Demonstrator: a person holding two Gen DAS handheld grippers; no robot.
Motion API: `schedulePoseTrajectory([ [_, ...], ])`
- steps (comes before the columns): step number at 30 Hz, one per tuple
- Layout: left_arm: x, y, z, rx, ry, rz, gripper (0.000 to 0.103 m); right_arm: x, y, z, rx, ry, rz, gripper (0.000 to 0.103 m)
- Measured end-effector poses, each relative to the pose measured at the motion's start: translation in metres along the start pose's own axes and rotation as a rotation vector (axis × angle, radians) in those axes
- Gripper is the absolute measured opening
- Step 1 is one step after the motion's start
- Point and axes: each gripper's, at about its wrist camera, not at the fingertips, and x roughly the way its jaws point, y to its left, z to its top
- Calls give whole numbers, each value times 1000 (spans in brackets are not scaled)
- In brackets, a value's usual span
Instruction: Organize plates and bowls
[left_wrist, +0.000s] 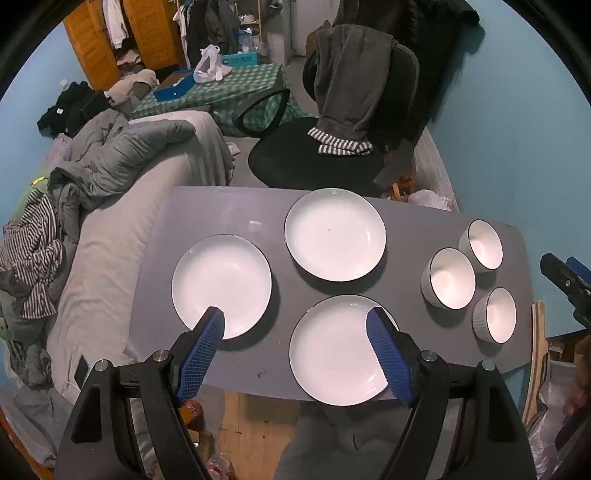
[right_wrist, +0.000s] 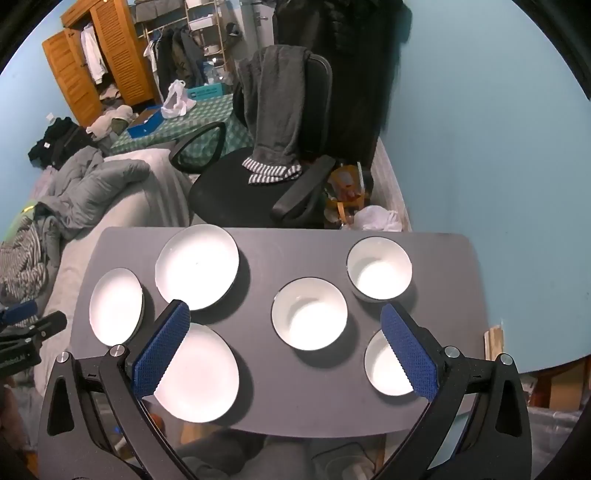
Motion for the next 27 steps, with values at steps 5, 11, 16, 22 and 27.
schedulePoseTrajectory([
  [5,4,3,-1,-11,13,-6,81,1,5,-2,1,1,0,101],
  [11,3,3,-2,-2,3,-7,81,0,2,-1,1,2,1,101],
  [16,1,4,-1,-1,-3,-10,81,0,2,-1,3,-1,3,101],
  [22,1,3,0,1,-3,-10,81,-2,9,2,7,-5,10,101],
  [27,1,3,0,0,-2,-8,81,-2,8,2,10,-4,12,101],
])
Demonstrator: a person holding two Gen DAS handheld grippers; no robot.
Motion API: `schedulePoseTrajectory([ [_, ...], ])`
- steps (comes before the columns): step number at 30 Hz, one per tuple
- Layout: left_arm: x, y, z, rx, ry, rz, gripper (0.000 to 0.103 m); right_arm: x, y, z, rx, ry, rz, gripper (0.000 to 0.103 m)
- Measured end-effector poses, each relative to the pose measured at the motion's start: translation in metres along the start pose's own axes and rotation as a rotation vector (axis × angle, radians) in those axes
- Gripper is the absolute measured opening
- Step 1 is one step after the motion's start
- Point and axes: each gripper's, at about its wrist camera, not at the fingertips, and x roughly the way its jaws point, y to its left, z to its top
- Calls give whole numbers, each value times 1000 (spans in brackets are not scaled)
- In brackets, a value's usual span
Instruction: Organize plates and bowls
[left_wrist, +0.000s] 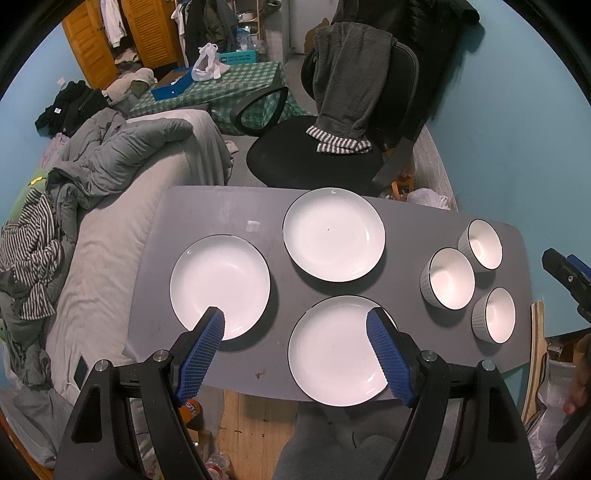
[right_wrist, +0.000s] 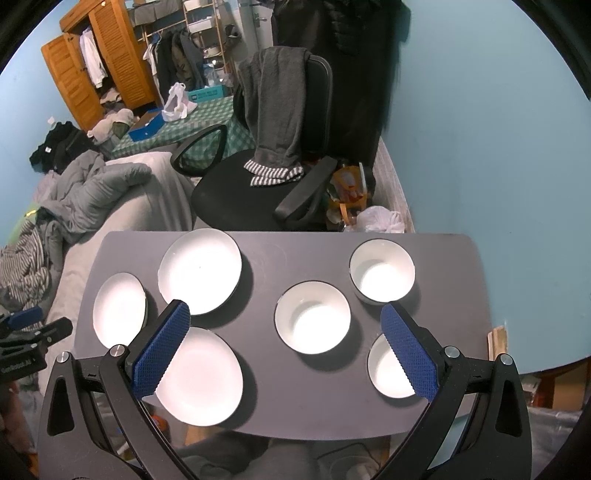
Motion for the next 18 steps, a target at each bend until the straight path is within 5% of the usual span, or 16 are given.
schedulePoseTrajectory([
  [18,1,-1,-1,-13,13,-10,81,-3,-2,0,3,4,9,101],
])
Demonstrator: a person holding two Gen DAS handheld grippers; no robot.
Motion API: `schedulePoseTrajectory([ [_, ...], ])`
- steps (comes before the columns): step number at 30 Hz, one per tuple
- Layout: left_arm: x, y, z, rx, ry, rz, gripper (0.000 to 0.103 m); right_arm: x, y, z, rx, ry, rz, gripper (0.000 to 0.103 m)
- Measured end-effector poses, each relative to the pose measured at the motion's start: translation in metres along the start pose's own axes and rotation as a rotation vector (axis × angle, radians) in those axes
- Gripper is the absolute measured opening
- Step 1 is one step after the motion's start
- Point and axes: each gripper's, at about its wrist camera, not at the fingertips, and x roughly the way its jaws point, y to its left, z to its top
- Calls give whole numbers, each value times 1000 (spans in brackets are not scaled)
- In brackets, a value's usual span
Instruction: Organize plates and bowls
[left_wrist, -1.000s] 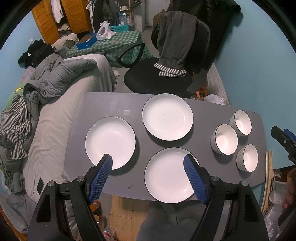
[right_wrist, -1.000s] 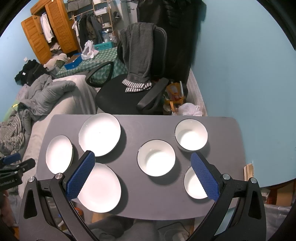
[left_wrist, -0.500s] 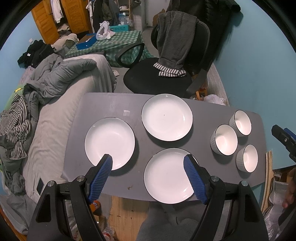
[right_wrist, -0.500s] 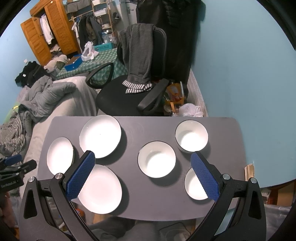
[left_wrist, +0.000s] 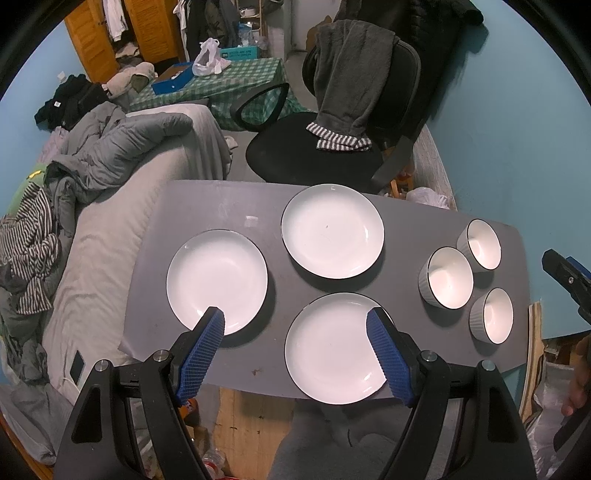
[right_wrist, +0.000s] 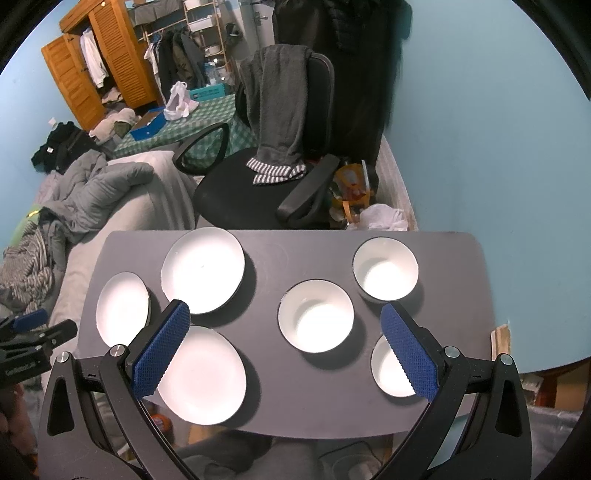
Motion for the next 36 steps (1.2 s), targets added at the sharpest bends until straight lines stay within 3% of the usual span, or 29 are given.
schedulePoseTrajectory([
  [36,10,12,1,-28,9,14,81,8,5,1,-17,18,12,101],
])
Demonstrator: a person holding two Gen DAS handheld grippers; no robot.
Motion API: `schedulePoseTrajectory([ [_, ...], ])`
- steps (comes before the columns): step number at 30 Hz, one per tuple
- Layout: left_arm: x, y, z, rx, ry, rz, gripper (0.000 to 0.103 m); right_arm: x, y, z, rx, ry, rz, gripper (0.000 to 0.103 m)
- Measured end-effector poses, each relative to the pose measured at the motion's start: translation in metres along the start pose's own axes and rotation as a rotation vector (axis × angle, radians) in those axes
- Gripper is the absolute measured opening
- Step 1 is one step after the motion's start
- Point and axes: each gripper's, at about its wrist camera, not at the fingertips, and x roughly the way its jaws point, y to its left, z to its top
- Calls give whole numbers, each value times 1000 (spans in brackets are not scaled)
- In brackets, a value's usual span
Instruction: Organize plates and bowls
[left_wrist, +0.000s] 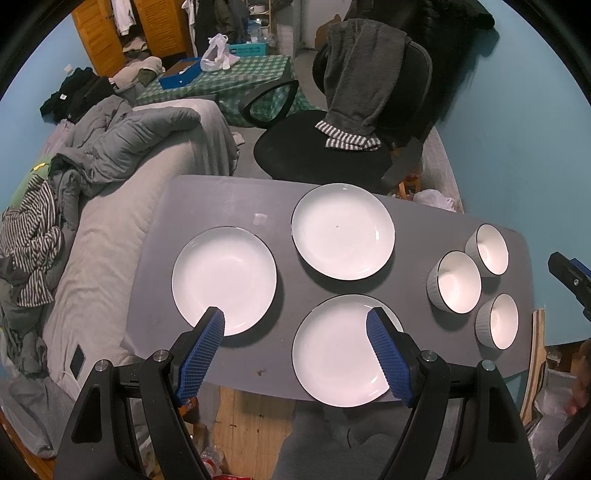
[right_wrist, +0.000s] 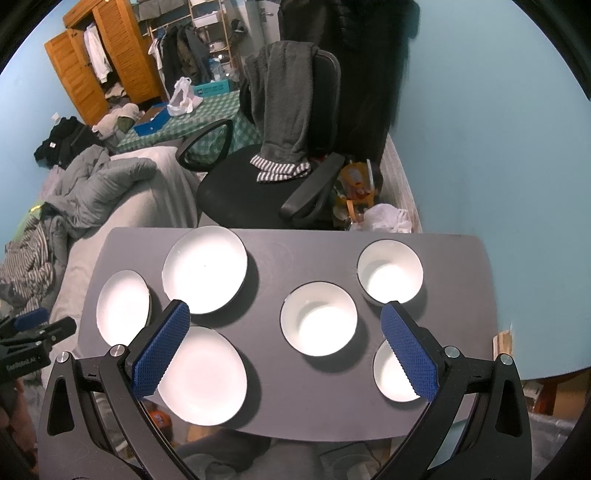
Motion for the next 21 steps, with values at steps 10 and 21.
schedulePoseTrajectory([
  [10,13,13,-4,-1,12,53,81,11,10,9,-72,11,-4,101],
  [21,33,26,-11,-39,42,74,81,43,42,23,-227,42,57,101],
])
